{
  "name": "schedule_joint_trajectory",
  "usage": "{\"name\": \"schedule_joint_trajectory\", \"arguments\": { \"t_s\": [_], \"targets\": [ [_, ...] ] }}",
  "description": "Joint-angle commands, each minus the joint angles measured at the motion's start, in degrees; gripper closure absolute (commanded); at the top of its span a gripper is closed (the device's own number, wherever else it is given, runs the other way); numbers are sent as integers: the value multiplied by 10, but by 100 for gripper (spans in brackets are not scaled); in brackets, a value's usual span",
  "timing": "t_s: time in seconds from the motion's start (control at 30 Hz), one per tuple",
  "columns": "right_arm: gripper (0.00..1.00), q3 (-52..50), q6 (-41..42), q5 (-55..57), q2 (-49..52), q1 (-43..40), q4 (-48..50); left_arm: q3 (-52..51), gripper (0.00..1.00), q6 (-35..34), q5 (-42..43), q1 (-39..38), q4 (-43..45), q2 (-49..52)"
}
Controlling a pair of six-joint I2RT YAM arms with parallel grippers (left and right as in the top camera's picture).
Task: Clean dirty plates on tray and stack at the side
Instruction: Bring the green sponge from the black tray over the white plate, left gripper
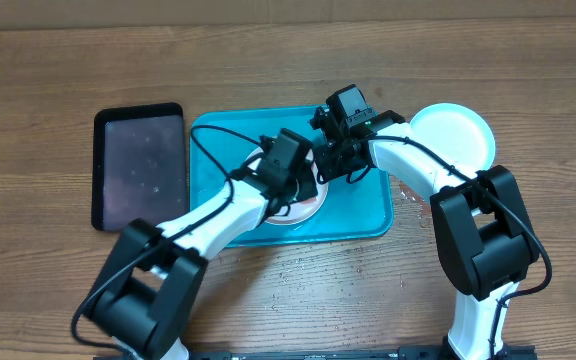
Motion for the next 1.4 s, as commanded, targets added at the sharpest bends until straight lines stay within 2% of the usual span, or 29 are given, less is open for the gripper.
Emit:
{"name": "schedule_joint_trajectory", "arguments": {
  "t_s": [0.0, 0.27, 0.53, 0.77, 1.07, 1.37],
  "targets": [
    [94, 8, -2, 4, -23, -1, -2, 6, 96, -12, -3, -2, 0, 27],
    [94, 8, -2, 5, -23, -1, -2, 6, 96, -45, -18, 35, -63, 9],
    [94, 8, -2, 5, -23, -1, -2, 6, 96, -18, -109, 39, -93, -63],
    [94, 8, -2, 5, -23, -1, -2, 6, 96, -17, -58, 26, -70, -67],
    [94, 8, -3, 5, -23, -1, -2, 6, 96, -27, -49, 1, -50, -7],
    [94, 8, -3, 5, -23, -1, -5, 6, 96, -27, -56, 57, -59, -1]
  ]
}}
